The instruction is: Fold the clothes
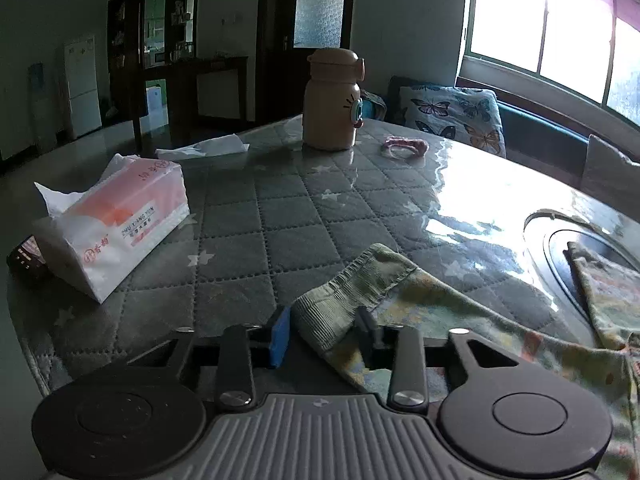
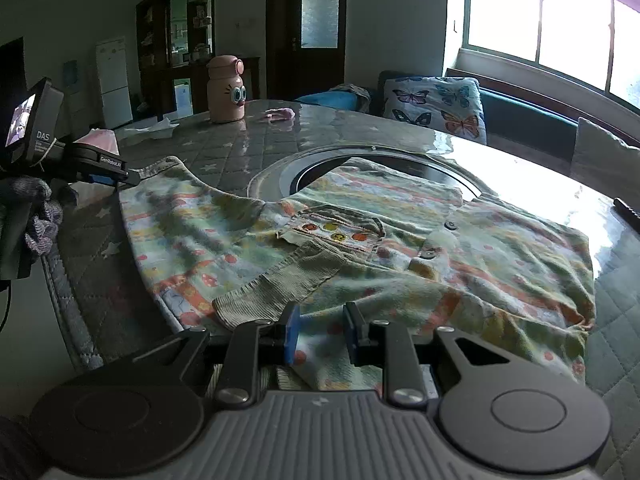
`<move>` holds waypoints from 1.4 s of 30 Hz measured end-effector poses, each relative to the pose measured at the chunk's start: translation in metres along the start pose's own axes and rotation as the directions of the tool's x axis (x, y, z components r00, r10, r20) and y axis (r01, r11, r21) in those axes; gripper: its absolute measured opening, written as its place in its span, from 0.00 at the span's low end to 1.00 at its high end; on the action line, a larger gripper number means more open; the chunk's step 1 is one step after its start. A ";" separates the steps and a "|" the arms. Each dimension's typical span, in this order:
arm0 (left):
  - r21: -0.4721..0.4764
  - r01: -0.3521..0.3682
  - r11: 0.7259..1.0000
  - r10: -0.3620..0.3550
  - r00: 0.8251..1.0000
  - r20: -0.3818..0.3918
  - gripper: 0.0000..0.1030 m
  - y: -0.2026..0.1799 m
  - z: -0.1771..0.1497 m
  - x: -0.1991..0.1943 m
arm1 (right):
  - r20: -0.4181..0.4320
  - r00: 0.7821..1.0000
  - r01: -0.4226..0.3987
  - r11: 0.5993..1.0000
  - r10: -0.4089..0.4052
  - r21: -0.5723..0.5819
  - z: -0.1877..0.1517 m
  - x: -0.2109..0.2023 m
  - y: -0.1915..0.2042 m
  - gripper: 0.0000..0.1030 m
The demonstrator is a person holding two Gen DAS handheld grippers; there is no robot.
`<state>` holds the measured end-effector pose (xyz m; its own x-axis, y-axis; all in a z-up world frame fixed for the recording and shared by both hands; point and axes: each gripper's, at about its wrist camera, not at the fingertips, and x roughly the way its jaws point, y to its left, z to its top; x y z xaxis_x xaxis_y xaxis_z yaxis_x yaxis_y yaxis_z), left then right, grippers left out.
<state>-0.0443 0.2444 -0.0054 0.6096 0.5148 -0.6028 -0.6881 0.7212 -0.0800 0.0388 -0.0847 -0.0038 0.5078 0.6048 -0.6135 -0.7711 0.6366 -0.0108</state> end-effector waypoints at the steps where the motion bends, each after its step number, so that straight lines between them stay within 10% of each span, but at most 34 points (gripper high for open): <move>1: -0.003 0.012 1.000 -0.012 1.000 -0.004 0.14 -0.001 0.001 0.001 | 0.001 1.000 0.001 1.000 -0.001 0.002 0.000 -0.001 0.000 0.22; 11: 0.033 0.267 0.963 -0.268 0.963 0.040 0.09 -0.041 0.011 -0.044 | 0.022 1.000 0.010 0.996 -0.012 0.090 0.002 -0.010 -0.016 0.22; 22: 0.171 0.608 0.776 -0.611 0.790 -0.038 0.09 -0.135 -0.005 -0.101 | 0.064 0.996 0.051 0.972 -0.067 0.229 -0.005 -0.030 -0.046 0.22; 28: 0.247 0.679 0.692 -0.663 0.732 -0.154 0.09 -0.172 -0.034 -0.105 | 0.078 0.994 0.048 0.945 -0.077 0.322 -0.009 -0.038 -0.065 0.22; 42: 0.366 0.722 0.588 -0.661 0.689 -0.297 0.12 -0.200 -0.078 -0.102 | 0.098 0.993 -0.110 0.845 0.069 0.523 -0.007 -0.015 -0.080 0.29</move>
<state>0.0000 0.0113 0.0100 0.7581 -0.2598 -0.5982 0.1794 0.9649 -0.1918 0.0897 -0.1480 0.0005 0.4887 0.6908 -0.5328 -0.5068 0.7219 0.4712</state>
